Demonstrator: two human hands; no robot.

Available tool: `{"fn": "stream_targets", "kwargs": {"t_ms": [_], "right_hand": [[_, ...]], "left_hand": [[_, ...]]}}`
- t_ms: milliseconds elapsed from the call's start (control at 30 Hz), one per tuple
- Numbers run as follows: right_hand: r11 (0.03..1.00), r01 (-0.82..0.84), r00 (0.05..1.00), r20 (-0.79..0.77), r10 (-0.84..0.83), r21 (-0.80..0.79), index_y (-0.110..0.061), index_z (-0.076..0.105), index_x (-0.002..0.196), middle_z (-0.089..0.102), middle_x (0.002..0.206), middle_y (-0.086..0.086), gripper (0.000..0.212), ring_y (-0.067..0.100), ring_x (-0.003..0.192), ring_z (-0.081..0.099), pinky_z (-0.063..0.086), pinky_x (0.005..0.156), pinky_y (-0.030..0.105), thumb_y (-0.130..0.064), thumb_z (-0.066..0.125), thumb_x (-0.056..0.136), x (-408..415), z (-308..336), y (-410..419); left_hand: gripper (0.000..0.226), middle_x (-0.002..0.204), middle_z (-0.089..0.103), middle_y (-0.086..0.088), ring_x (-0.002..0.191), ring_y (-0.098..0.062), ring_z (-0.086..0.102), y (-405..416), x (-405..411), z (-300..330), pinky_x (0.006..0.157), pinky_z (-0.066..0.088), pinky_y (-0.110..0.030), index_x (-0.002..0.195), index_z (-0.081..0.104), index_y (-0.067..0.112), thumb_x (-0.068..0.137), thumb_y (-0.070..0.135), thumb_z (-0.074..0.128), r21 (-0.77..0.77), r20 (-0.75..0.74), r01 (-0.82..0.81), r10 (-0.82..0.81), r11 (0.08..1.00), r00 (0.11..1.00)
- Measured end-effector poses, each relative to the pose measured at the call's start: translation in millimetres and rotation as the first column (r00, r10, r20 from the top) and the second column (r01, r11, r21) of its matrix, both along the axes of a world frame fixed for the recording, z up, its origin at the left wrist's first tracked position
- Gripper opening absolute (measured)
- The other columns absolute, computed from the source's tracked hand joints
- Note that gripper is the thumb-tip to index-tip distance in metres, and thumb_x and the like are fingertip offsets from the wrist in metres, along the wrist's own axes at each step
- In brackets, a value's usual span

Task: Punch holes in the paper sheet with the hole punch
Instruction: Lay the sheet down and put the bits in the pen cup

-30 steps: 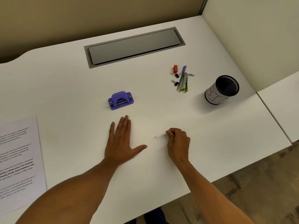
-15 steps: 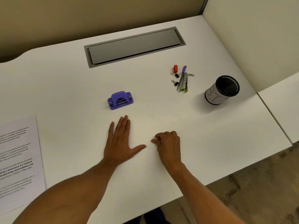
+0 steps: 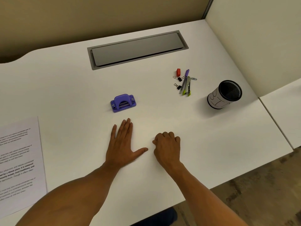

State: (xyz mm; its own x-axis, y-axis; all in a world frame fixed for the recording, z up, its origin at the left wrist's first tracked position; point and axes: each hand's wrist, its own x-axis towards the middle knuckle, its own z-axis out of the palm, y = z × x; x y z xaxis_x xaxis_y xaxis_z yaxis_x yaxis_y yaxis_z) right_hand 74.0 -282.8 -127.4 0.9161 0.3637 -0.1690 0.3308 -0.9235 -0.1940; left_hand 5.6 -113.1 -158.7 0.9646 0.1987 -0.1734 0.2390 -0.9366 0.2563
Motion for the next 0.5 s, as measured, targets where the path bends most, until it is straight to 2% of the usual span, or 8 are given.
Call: {"fn": "stream_targets", "kwargs": {"t_ms": [67, 100, 167, 233, 300, 367, 433, 500], "right_hand": [[0.983, 0.109, 0.982, -0.169, -0.083, 0.148, -0.020, 0.065, 0.089, 0.067, 0.087, -0.003, 0.010, 0.022, 0.091, 0.056, 0.034, 0.076, 0.034, -0.023, 0.058, 0.096, 5, 3, -4], [0.944, 0.225, 0.945, -0.291, -0.151, 0.242, -0.020, 0.064, 0.090, 0.067, 0.087, -0.004, 0.011, 0.021, 0.092, 0.058, 0.040, 0.080, 0.035, -0.022, 0.056, 0.097, 9, 6, -5], [0.751, 0.505, 0.823, -0.499, -0.271, 0.425, -0.018, 0.066, 0.089, 0.066, 0.083, -0.006, 0.011, 0.016, 0.086, 0.063, 0.048, 0.081, 0.032, -0.022, 0.059, 0.097, 17, 15, -10], [0.537, 0.654, 0.745, -0.574, -0.339, 0.532, -0.017, 0.069, 0.086, 0.066, 0.081, -0.007, 0.012, 0.009, 0.077, 0.061, 0.046, 0.074, 0.025, -0.022, 0.062, 0.095, 29, 29, -16], [0.393, 0.686, 0.728, -0.565, -0.389, 0.613, -0.021, 0.068, 0.082, 0.064, 0.077, -0.006, 0.013, 0.003, 0.067, 0.056, 0.046, 0.067, 0.019, -0.022, 0.064, 0.095, 49, 46, -26], [0.322, 0.666, 0.732, -0.508, -0.454, 0.673, -0.020, 0.068, 0.086, 0.061, 0.073, -0.006, 0.012, -0.003, 0.058, 0.051, 0.044, 0.059, 0.011, -0.023, 0.063, 0.096, 75, 65, -41], [0.307, 0.613, 0.746, -0.406, -0.528, 0.728, -0.018, 0.068, 0.089, 0.059, 0.071, -0.006, 0.011, -0.002, 0.057, 0.050, 0.045, 0.059, 0.016, -0.025, 0.061, 0.096, 103, 85, -61], [0.357, 0.565, 0.749, -0.280, -0.600, 0.744, -0.020, 0.068, 0.092, 0.063, 0.079, -0.004, 0.012, 0.005, 0.070, 0.056, 0.046, 0.069, 0.022, -0.028, 0.061, 0.095, 131, 95, -82]], "left_hand": [[0.116, 0.167, -0.002, -0.002, 0.154, -0.015, -0.004, 0, 0, 1, 0.125, 0.006, -0.049, 0.157, 0.006, 0.011, 0.075, 0.091, 0.027, 0.001, -0.003, -0.001, 0.001, 1.000, 1.000], [0.116, 0.167, -0.002, -0.002, 0.154, -0.015, -0.004, 1, 0, 1, 0.125, 0.006, -0.049, 0.157, 0.007, 0.011, 0.076, 0.091, 0.027, 0.004, -0.003, -0.001, 0.001, 1.000, 1.000], [0.115, 0.167, -0.003, -0.001, 0.154, -0.014, -0.005, 1, 0, 2, 0.125, 0.006, -0.049, 0.157, 0.007, 0.011, 0.076, 0.090, 0.029, 0.009, -0.008, 0.001, -0.001, 1.000, 1.000], [0.115, 0.167, -0.004, 0.000, 0.154, -0.013, -0.006, 0, 0, 3, 0.125, 0.007, -0.049, 0.157, 0.007, 0.011, 0.077, 0.090, 0.030, 0.011, -0.008, 0.001, -0.001, 1.000, 1.000], [0.114, 0.167, -0.003, 0.000, 0.154, -0.013, -0.006, -1, 0, 5, 0.125, 0.007, -0.049, 0.157, 0.008, 0.012, 0.077, 0.089, 0.031, 0.000, -0.018, 0.000, 0.000, 1.000, 1.000], [0.114, 0.167, -0.003, 0.000, 0.154, -0.012, -0.005, 0, 0, 7, 0.125, 0.006, -0.048, 0.157, 0.008, 0.012, 0.077, 0.089, 0.032, -0.001, -0.028, -0.002, 0.002, 1.000, 1.000], [0.114, 0.167, -0.002, 0.000, 0.154, -0.012, -0.005, 0, 1, 8, 0.125, 0.006, -0.048, 0.157, 0.009, 0.012, 0.077, 0.089, 0.033, -0.002, -0.034, -0.005, 0.005, 1.000, 0.999], [0.113, 0.167, 0.001, 0.000, 0.154, -0.013, -0.002, 0, 0, 6, 0.125, 0.008, -0.048, 0.157, 0.013, 0.011, 0.077, 0.088, 0.034, -0.004, -0.022, -0.004, 0.004, 1.000, 1.000]]}}
